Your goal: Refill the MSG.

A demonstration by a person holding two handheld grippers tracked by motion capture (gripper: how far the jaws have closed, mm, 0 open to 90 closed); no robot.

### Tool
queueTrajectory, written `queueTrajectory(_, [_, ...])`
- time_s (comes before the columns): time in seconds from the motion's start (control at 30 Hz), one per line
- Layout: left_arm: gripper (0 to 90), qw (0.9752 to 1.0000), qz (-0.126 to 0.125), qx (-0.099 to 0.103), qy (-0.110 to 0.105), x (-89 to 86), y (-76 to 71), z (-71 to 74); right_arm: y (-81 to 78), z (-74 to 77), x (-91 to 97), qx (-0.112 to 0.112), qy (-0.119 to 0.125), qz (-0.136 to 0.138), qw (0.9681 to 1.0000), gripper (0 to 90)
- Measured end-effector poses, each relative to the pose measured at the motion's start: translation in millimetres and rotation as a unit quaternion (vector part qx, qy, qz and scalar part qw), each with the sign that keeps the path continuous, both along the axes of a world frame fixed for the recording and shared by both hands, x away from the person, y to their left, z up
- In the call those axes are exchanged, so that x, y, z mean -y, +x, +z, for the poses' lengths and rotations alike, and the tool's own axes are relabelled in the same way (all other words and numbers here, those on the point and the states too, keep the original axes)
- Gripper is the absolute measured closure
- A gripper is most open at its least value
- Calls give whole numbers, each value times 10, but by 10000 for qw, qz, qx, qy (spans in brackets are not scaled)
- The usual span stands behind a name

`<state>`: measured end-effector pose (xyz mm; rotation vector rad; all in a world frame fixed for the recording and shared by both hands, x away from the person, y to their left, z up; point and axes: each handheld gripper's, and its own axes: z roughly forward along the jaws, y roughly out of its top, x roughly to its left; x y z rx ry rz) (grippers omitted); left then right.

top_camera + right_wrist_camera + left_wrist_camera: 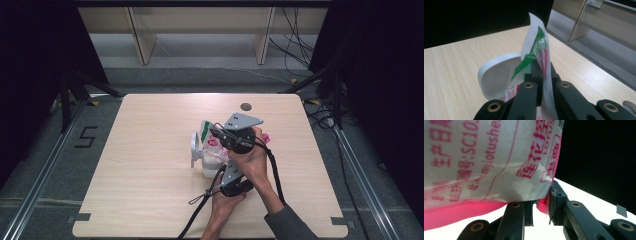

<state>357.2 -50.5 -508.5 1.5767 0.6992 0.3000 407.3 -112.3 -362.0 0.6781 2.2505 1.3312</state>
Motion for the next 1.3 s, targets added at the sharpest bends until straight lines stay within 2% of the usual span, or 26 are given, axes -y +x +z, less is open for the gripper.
queueTrajectory(0.03, [759,10000,1,-2,-2,0,0,0,3,2,1,97,7,-24,10000,900])
queueTrajectory(0.13, [759,10000,0,-11,20,1,0,-5,18,-17,-1,86,-56,-1,9999,900])
queueTrajectory(0.2, [759,10000,-59,10,-64,6,8,-10,11,-15,0,61,-22,-3,10000,900])
queueTrajectory(0.23, [759,10000,5,-3,7,-1,-1,0,1,-5,0,-3,8,3,10000,900])
queueTrajectory(0.3, [759,9999,-37,37,-87,9,9,-9,4,-5,-3,138,48,-54,9999,900])
queueTrajectory(0.33, [759,10000,-5,-12,10,-1,-1,0,3,-5,-3,90,-21,-20,10000,900])
queueTrajectory(0.4, [760,10000,-47,13,-71,3,8,-9,-9,-15,-17,104,-55,-66,9999,900])
queueTrajectory(0.47, [760,10000,-46,16,-70,1,7,-7,-1,-11,-16,153,-26,-53,9999,900])
queueTrajectory(0.5, [759,10000,15,18,12,-6,-3,6,-12,-5,-18,90,46,-68,9999,900])
queueTrajectory(0.53, [759,10000,9,26,11,-7,-1,7,-3,-1,-10,160,9,-21,9999,900])
queueTrajectory(0.6, [759,10000,-22,23,-60,3,6,-7,-9,-6,-18,62,-11,-23,10000,900])
queueTrajectory(0.63, [759,10000,14,-10,16,-2,-1,-1,1,-14,-20,146,-9,-56,9999,900])
queueTrajectory(0.7, [759,10000,1,-8,4,-2,0,0,-5,-22,-19,-7,51,-112,9999,900])
queueTrajectory(0.73, [759,10000,-22,41,-80,7,9,-7,-9,-14,-12,-20,33,-99,9999,900])
queueTrajectory(0.77, [760,10000,10,31,2,-3,-1,4,-1,-5,-7,136,3,-11,9999,900])
queueTrajectory(0.83, [760,10000,-51,39,-43,-4,8,7,-13,5,-19,143,22,-35,9999,900])
queueTrajectory(0.93, [760,10000,12,-1,8,-2,3,0,2,-10,-19,128,-84,21,9999,900])
queueTrajectory(0.97, [760,10000,4,-3,3,-1,3,-2,3,-14,-17,108,-62,-26,9999,900])
queueTrajectory(1.0, [759,10000,-41,20,-46,2,11,-6,-12,-19,-24,-14,59,-112,9999,900])
queueTrajectory(1.03, [760,10000,-41,42,-23,-1,10,2,1,-11,-10,26,32,-20,10000,900])
queueTrajectory(1.07, [759,10000,-41,42,-23,-1,10,2,4,-3,-4,137,67,-46,9999,900])
queueTrajectory(1.13, [759,10000,1,20,13,3,4,2,-4,0,-9,103,12,-11,9999,900])
queueTrajectory(1.17, [759,10000,9,-4,40,1,3,2,2,-14,-21,164,-17,-57,9998,900])
queueTrajectory(1.23, [759,10000,-39,37,-15,0,10,3,-10,-21,-22,-31,30,-85,10000,900])
queueTrajectory(1.3, [759,10000,14,27,28,-5,-3,17,-17,-2,-23,125,67,-64,9999,900])
